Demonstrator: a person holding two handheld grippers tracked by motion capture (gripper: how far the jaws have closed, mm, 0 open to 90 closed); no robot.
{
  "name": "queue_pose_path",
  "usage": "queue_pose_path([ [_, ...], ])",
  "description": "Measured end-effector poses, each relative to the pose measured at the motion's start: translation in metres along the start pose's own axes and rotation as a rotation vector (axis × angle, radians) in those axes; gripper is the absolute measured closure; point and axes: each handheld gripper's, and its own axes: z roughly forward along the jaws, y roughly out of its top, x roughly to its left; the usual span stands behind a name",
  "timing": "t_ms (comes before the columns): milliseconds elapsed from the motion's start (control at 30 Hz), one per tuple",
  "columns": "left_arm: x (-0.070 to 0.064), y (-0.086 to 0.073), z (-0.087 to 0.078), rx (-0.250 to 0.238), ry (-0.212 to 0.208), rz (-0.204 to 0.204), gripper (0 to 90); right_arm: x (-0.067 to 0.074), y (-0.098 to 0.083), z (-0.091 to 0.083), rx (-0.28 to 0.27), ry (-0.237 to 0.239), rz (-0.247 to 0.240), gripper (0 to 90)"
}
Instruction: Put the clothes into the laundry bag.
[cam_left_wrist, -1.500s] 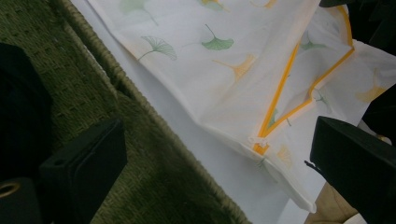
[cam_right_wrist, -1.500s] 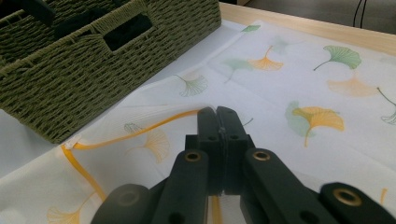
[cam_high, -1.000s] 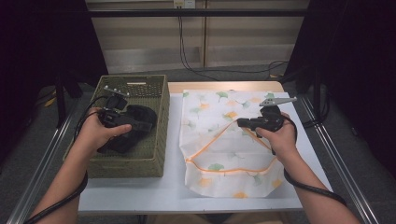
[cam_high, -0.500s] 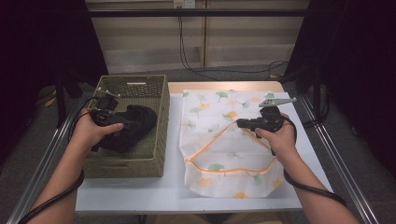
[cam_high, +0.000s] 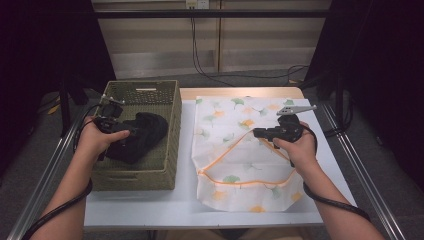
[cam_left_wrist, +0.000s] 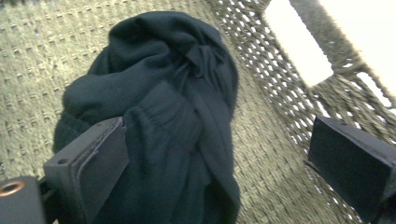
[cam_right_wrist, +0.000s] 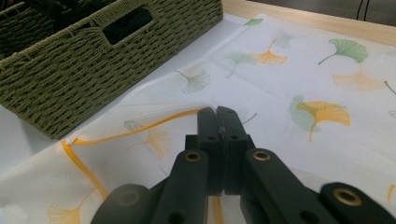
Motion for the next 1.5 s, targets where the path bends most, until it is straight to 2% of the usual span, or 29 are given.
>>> queue_pose_path([
  [33, 0.001, 0.000, 0.000, 0.004, 0.000, 0.007, 4.8, 0.000, 0.000, 0.000, 0.001, 0.001, 0.001, 90.0],
  [67, 0.001, 0.000, 0.001, -0.013, 0.014, -0.007, 4.8, 0.000, 0.000, 0.000, 0.002, 0.002, 0.001, 90.0],
  [100, 0.004, 0.001, 0.000, -0.003, 0.016, 0.008, 4.8, 0.000, 0.000, 0.000, 0.002, 0.001, 0.001, 90.0],
  [167, 0.006, 0.001, 0.002, -0.025, 0.020, -0.031, 4.8, 0.000, 0.000, 0.000, 0.001, 0.001, 0.001, 90.0],
  [200, 0.009, 0.001, 0.002, -0.010, 0.021, -0.018, 4.8, 0.000, 0.000, 0.000, 0.000, 0.001, 0.001, 90.0],
  [333, 0.013, 0.001, 0.006, -0.014, 0.007, -0.031, 4.8, -0.001, -0.001, 0.000, -0.002, 0.005, 0.001, 90.0],
  [433, 0.016, -0.001, 0.011, -0.012, 0.035, -0.040, 4.8, 0.000, -0.001, -0.001, -0.003, 0.003, 0.003, 90.0],
  [500, 0.020, -0.001, 0.012, 0.005, 0.038, -0.039, 4.8, 0.000, -0.001, -0.001, -0.002, 0.003, 0.004, 90.0],
  [567, 0.021, -0.002, 0.016, 0.005, 0.053, -0.038, 4.7, -0.001, -0.001, -0.001, -0.002, 0.005, 0.001, 90.0],
  [633, 0.023, -0.002, 0.019, 0.005, 0.051, -0.044, 4.6, -0.001, -0.001, -0.001, -0.002, 0.005, 0.001, 90.0],
  [733, 0.026, -0.003, 0.023, 0.014, 0.072, -0.043, 4.0, -0.001, -0.002, -0.001, 0.000, 0.008, -0.001, 90.0],
  [800, 0.027, -0.004, 0.026, 0.003, 0.095, -0.059, 3.4, -0.002, -0.003, -0.001, 0.000, 0.007, -0.001, 90.0],
  [833, 0.028, -0.004, 0.027, 0.001, 0.103, -0.053, 3.5, -0.002, -0.003, -0.001, 0.002, 0.005, 0.005, 90.0],
  [933, 0.031, -0.005, 0.033, 0.022, 0.125, -0.056, 2.6, -0.002, -0.004, 0.000, 0.001, 0.009, 0.003, 90.0],
  [1067, 0.033, -0.008, 0.040, 0.043, 0.125, -0.038, 1.7, -0.003, -0.004, 0.000, 0.002, 0.010, 0.006, 90.0],
  [1133, 0.035, -0.010, 0.043, 0.048, 0.123, -0.049, 1.2, -0.004, -0.004, 0.000, 0.002, 0.009, 0.003, 90.0],
  [1333, 0.038, -0.014, 0.053, 0.063, 0.107, -0.047, 0.2, -0.005, -0.006, 0.001, 0.007, 0.004, 0.006, 90.0],
  [1400, 0.035, -0.014, 0.056, 0.040, 0.115, -0.057, 0.0, -0.005, -0.006, 0.001, 0.006, 0.005, 0.011, 90.0],
  [1433, 0.035, -0.014, 0.057, 0.063, 0.115, -0.032, 0.0, -0.005, -0.006, 0.002, 0.009, 0.006, 0.009, 90.0],
  [1467, 0.034, -0.014, 0.057, 0.074, 0.102, -0.034, 0.0, -0.005, -0.007, 0.002, 0.010, 0.009, 0.005, 90.0],
  [1500, 0.033, -0.014, 0.060, 0.053, 0.101, -0.055, 0.0, -0.005, -0.007, 0.003, 0.010, 0.008, 0.006, 90.0],
])
